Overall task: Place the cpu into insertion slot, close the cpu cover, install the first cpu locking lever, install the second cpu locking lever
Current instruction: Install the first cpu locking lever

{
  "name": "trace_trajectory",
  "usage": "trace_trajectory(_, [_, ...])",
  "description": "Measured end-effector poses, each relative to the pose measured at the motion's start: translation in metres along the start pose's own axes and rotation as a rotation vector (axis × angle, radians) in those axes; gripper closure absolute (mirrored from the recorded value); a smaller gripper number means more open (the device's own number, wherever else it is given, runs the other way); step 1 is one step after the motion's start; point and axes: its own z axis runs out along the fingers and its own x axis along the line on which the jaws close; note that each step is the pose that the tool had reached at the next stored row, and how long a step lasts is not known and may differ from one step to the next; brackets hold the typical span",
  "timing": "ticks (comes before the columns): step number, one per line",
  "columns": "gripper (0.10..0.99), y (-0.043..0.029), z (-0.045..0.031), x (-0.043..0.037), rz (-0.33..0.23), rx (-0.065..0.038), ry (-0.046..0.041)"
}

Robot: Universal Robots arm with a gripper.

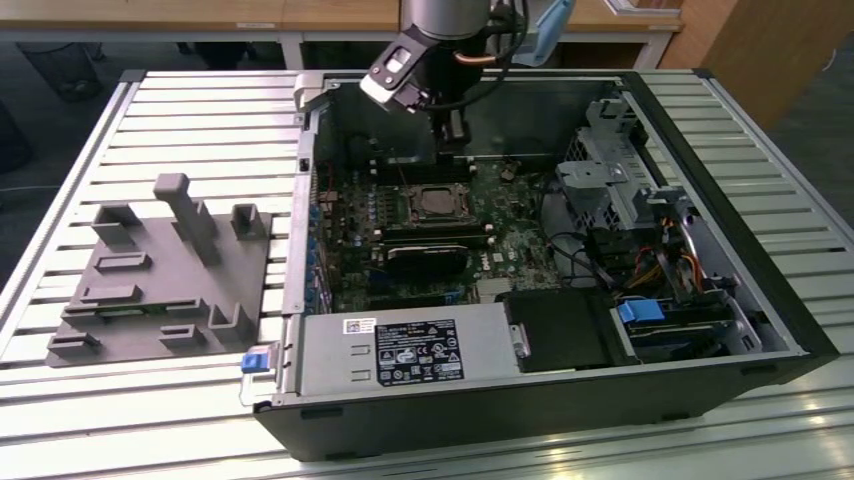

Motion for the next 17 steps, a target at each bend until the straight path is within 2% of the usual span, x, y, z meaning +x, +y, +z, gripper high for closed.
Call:
trace_trajectory(7, [0.98,0.0,0.0,0.0,-0.074,0.0,0.0042])
trace_trajectory(17, [0.98,0.0,0.0,0.0,-0.224,0.001,0.0125])
